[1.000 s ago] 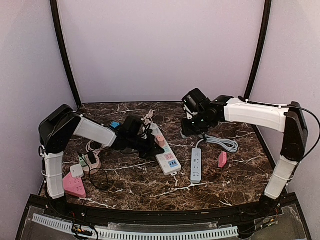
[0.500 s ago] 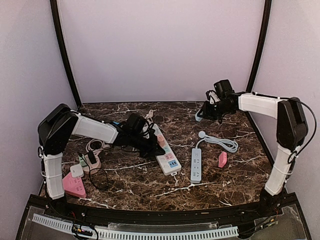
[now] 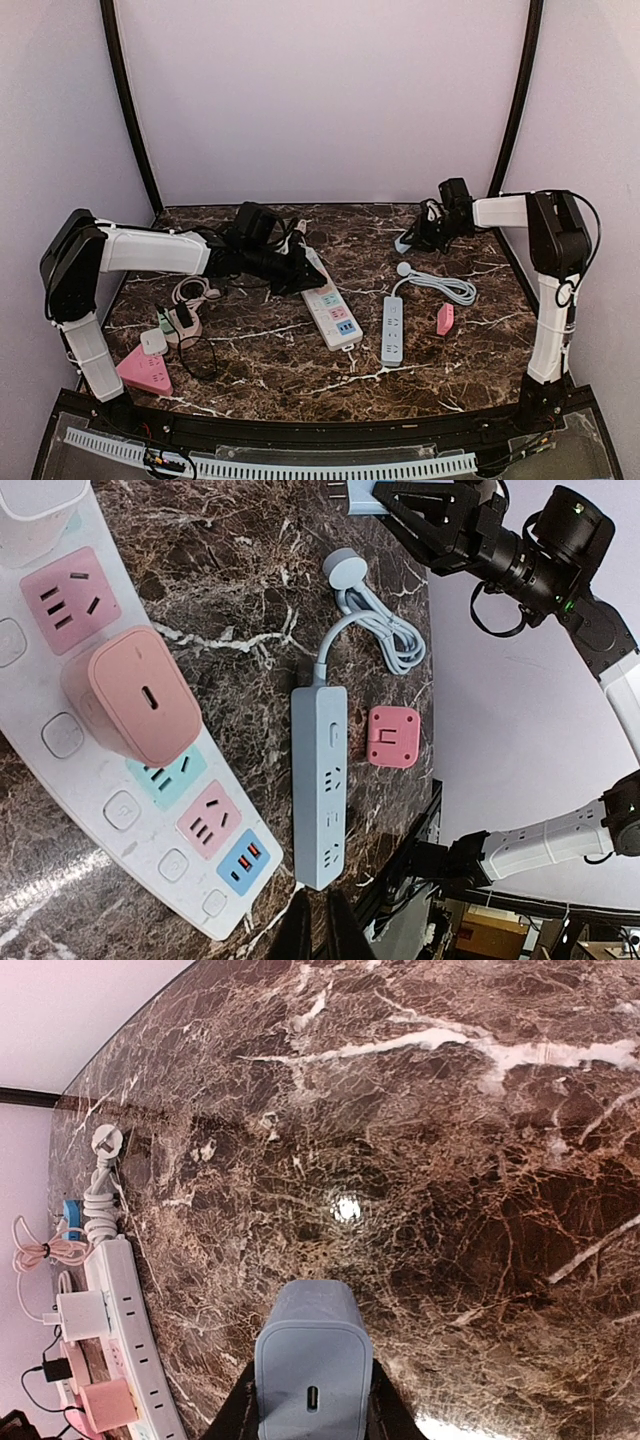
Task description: Pull the plug off the socket
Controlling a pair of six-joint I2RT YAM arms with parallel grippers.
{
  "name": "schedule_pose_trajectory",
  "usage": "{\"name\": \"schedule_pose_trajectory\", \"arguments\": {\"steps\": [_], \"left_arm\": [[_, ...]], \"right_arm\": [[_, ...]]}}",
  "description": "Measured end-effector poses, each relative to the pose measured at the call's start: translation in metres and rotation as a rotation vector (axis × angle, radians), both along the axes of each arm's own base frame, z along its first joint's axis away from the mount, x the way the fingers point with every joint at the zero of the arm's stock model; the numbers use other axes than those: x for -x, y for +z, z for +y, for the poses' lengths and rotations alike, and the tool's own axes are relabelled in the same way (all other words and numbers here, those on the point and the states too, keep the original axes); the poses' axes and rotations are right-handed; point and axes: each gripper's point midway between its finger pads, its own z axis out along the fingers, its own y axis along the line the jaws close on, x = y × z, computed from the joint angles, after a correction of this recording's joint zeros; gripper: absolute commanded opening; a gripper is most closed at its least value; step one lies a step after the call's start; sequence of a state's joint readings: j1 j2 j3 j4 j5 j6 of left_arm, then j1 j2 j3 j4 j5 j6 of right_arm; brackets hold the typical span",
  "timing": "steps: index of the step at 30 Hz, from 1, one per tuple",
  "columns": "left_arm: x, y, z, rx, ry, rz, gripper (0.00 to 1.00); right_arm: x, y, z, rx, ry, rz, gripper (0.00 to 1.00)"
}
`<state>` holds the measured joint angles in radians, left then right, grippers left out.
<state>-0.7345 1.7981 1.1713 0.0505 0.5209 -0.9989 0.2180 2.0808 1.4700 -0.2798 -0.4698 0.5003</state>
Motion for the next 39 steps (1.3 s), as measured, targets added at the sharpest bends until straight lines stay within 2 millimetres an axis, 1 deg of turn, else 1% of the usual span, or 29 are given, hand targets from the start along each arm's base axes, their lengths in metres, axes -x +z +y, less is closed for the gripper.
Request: {"name": "schedule_pose_trajectory", "arguments": {"steps": [2, 4, 9, 16, 19, 21, 24, 29, 32, 35, 39], "left_arm": [[0.001, 0.0, 0.001, -0.001, 0.002, -0.001, 0.06], [0.002, -0.003, 0.002, -0.005, 0.003, 0.006, 0.06], [0.004, -0.008, 0.004, -0.013, 0.006, 0.02, 0.06], [0.005, -0.004, 0.005, -0.007, 0.007, 0.014, 0.06], [0.005, -0.003, 0.005, -0.007, 0.007, 0.014, 0.06], [0.005, -0.004, 0.005, -0.008, 0.009, 0.016, 0.06], [0.005, -0.005, 0.006, -0.01, 0.013, 0.021, 0.07], [0.006, -0.006, 0.006, -0.011, 0.014, 0.025, 0.07], [0.006, -0.007, 0.006, -0.012, 0.017, 0.028, 0.07], [0.006, -0.008, 0.006, -0.013, 0.019, 0.034, 0.07], [0.007, -0.01, 0.007, -0.017, 0.02, 0.038, 0.07]], "right_arm": [[-0.001, 0.0, -0.001, -0.024, 0.001, 0.006, 0.03], [-0.005, 0.0, -0.008, -0.044, -0.01, 0.007, 0.06], [-0.011, -0.002, -0.026, -0.068, -0.038, 0.013, 0.08], [-0.01, -0.01, -0.042, -0.074, -0.066, 0.033, 0.14], [-0.007, -0.016, -0.048, -0.072, -0.076, 0.048, 0.2], [-0.005, -0.019, -0.049, -0.07, -0.08, 0.056, 0.26], [-0.005, -0.021, -0.051, -0.061, -0.083, 0.059, 0.31], [-0.002, -0.024, -0.054, -0.041, -0.092, 0.071, 0.44], [0.0, -0.025, -0.057, -0.021, -0.1, 0.083, 0.49], [0.002, -0.023, -0.061, 0.002, -0.11, 0.083, 0.53], [0.005, -0.014, -0.067, 0.035, -0.12, 0.061, 0.59]]}}
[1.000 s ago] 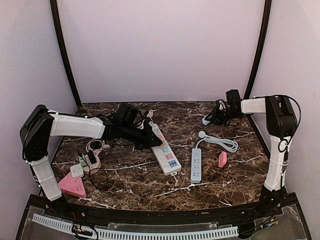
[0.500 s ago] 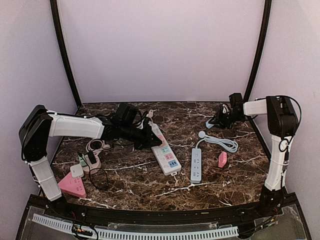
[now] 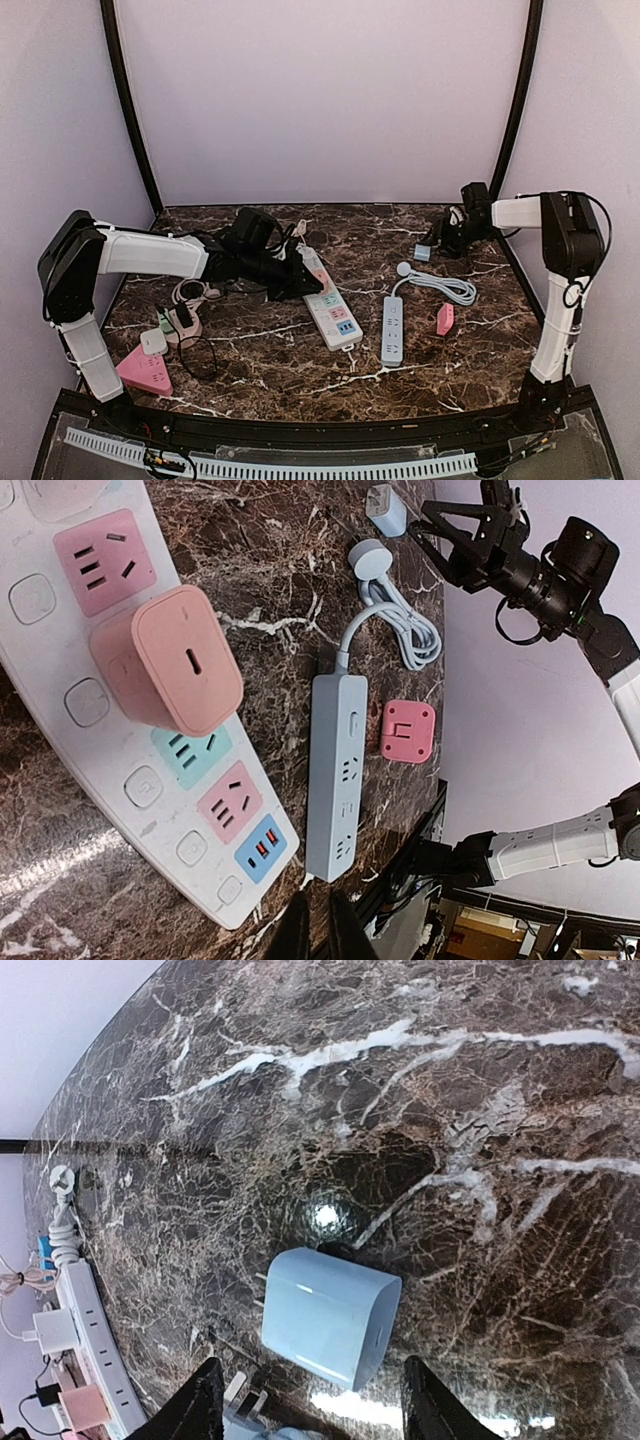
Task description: Pull the plug off the socket
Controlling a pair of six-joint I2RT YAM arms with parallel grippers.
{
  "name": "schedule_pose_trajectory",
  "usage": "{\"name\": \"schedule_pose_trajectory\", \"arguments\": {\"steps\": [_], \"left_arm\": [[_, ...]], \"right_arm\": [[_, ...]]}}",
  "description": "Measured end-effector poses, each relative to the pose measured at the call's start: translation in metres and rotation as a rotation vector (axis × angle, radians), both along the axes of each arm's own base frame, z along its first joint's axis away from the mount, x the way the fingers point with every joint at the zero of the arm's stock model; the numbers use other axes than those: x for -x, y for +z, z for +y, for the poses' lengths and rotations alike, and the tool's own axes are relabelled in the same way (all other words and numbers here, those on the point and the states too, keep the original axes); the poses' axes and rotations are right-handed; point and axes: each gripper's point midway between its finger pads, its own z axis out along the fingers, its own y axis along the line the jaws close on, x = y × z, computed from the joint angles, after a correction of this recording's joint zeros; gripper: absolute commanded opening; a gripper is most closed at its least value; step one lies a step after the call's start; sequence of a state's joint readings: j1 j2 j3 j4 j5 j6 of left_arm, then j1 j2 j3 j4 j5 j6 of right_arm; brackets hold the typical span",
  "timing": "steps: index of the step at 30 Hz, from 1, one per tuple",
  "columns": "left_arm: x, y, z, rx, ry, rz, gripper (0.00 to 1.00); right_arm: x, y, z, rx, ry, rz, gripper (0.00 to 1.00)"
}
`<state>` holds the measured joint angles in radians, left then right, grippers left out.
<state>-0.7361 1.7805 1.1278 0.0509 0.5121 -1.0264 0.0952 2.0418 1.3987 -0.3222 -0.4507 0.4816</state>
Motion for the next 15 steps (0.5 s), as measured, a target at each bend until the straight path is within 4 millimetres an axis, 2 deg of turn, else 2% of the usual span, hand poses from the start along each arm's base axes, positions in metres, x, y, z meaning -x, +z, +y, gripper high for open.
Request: {"name": "schedule_pose_trajectory", "arguments": {"steps": [8, 11, 15], "left_arm": [[-0.001, 0.0, 0.0, 0.0, 0.005, -0.003, 0.08], [-0.003, 0.001, 0.001, 0.002, 0.01, -0.006, 0.07], [-0.008, -0.001, 0.006, 0.004, 0.024, -0.009, 0.07]], "right_arm": [[0.009, 0.034, -0.004, 0.103, 0.002, -0.076, 0.69], [0.017, 0.046, 0.013, 0.144, 0.043, -0.11, 0.72], [0.037, 0.058, 0.053, 0.186, 0.138, -0.149, 0.73]]}}
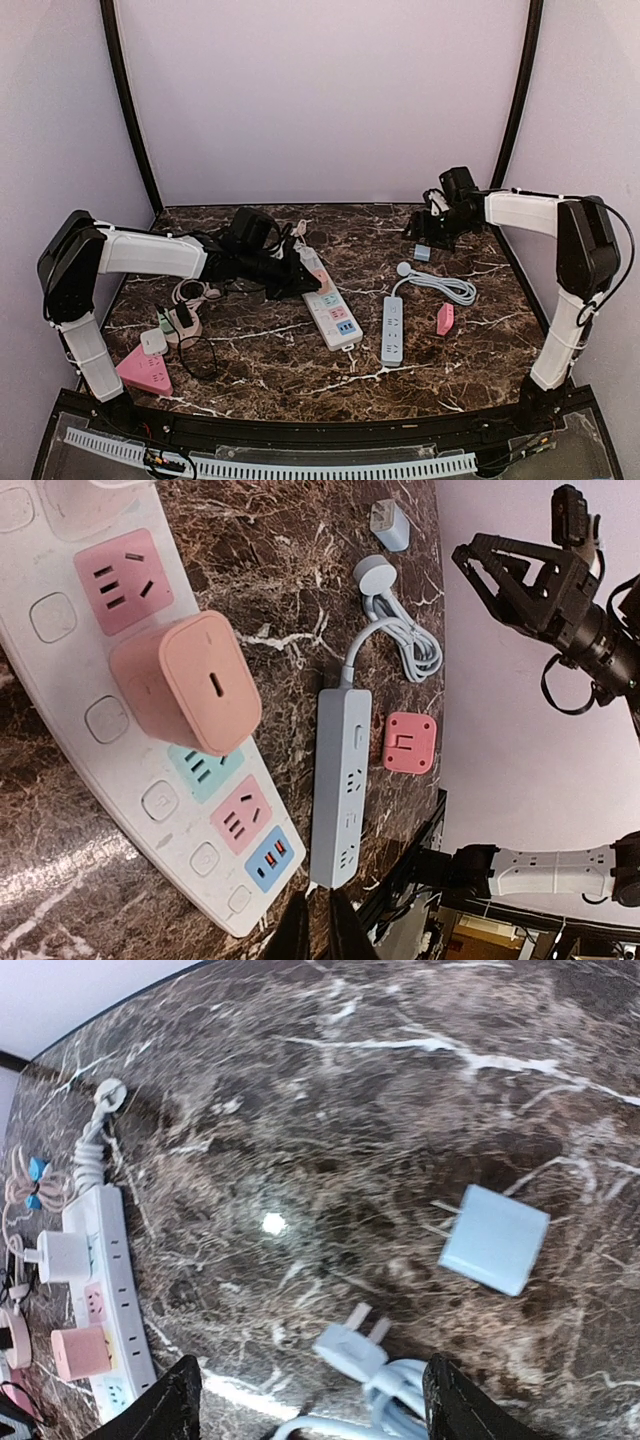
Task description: Pull the plug off the socket
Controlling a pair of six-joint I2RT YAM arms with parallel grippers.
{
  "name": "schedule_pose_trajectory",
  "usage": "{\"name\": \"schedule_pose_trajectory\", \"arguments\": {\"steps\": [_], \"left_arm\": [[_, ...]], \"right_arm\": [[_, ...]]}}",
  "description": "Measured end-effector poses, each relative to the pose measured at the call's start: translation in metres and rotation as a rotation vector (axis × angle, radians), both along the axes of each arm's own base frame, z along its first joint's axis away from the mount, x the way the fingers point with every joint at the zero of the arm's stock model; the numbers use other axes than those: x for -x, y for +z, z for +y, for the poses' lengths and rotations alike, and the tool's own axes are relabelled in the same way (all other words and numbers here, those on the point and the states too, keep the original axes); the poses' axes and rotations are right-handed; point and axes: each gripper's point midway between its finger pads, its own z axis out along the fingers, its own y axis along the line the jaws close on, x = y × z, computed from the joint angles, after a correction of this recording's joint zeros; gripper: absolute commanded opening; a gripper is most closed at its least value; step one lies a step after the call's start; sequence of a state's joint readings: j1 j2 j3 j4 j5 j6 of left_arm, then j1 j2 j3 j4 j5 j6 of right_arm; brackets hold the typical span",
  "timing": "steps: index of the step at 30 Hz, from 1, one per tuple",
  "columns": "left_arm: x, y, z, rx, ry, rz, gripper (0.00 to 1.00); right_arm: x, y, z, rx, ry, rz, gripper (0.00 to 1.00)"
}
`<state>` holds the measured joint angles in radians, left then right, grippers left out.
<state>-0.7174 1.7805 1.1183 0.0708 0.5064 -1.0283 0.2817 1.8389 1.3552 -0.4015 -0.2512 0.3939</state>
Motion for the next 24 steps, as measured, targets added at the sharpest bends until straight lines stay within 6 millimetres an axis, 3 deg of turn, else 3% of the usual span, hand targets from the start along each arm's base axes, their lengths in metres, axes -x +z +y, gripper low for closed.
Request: {"name": "schedule_pose_trajectory", "arguments": {"steps": [8, 14, 19, 24], "left_arm": [[-0.019, -0.016, 0.029, -0.021, 0.074, 0.022, 0.07], [-0.037, -0.019, 0.048, -0.018, 0.129, 0.021, 0.06], [-0.052, -0.016, 0.056, 0.001, 0.159, 0.0, 0.04], [-0.064, -0.03, 0.054, -0.005, 0.167, 0.012, 0.01]], "right_arm": [[0.054, 0.009, 0.102, 0.092, 0.239, -0.039, 0.72], [0.079, 0.022, 0.172, 0.122, 0.376, -0.094, 0.71], [0.089, 0.013, 0.214, 0.178, 0.44, -0.104, 0.67], [0.099, -0.014, 0.233, 0.257, 0.478, -0.077, 0.62]]}}
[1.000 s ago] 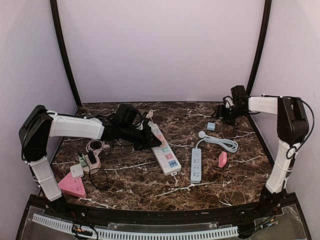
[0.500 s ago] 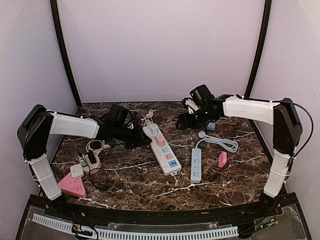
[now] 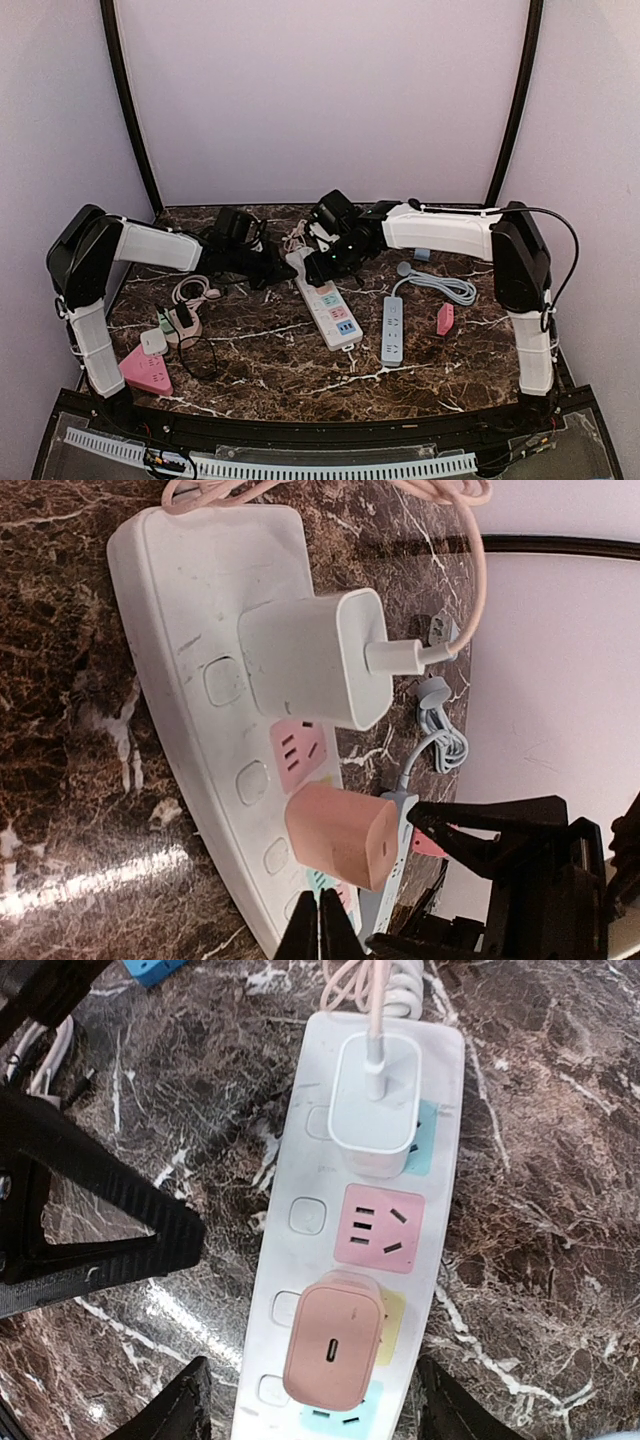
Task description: Pull the plug off the socket
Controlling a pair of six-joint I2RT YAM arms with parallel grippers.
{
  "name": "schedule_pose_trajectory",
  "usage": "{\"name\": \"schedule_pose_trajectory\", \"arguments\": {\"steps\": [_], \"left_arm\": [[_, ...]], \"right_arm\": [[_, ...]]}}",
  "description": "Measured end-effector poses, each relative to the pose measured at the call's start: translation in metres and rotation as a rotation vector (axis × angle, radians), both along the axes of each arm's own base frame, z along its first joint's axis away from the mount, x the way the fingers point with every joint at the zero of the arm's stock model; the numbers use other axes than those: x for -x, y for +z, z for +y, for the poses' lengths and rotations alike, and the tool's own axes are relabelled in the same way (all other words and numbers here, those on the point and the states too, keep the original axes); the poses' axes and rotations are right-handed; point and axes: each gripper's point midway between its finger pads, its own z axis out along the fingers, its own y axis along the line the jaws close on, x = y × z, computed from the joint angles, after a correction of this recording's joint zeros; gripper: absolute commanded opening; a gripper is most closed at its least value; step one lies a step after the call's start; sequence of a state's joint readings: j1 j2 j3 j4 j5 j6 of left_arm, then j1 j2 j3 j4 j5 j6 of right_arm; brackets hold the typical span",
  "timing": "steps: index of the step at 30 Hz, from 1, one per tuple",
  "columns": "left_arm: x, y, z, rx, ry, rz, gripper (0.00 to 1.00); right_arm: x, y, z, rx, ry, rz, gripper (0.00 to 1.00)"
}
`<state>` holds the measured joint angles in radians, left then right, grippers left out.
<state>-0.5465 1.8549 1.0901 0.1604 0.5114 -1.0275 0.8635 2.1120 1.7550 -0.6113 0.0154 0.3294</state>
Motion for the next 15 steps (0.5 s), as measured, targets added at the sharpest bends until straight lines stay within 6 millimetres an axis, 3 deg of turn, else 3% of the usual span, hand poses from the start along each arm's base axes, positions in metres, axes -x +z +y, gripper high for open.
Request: {"name": "schedule_pose_trajectory", "arguments": {"steps": [5, 15], "left_arm": [[-0.011, -0.015, -0.008, -0.002, -0.005, 0.014, 0.0], [-0.024, -0.036, -0.019, 0.016, -0.011, 0.037, 0.0]], "right_arm": [[0.003, -0.016, 0.002, 0.053, 0.012, 0.009, 0.55], [-0.007, -0.019, 0.008, 0.083, 0.011, -0.024, 0.44]]}}
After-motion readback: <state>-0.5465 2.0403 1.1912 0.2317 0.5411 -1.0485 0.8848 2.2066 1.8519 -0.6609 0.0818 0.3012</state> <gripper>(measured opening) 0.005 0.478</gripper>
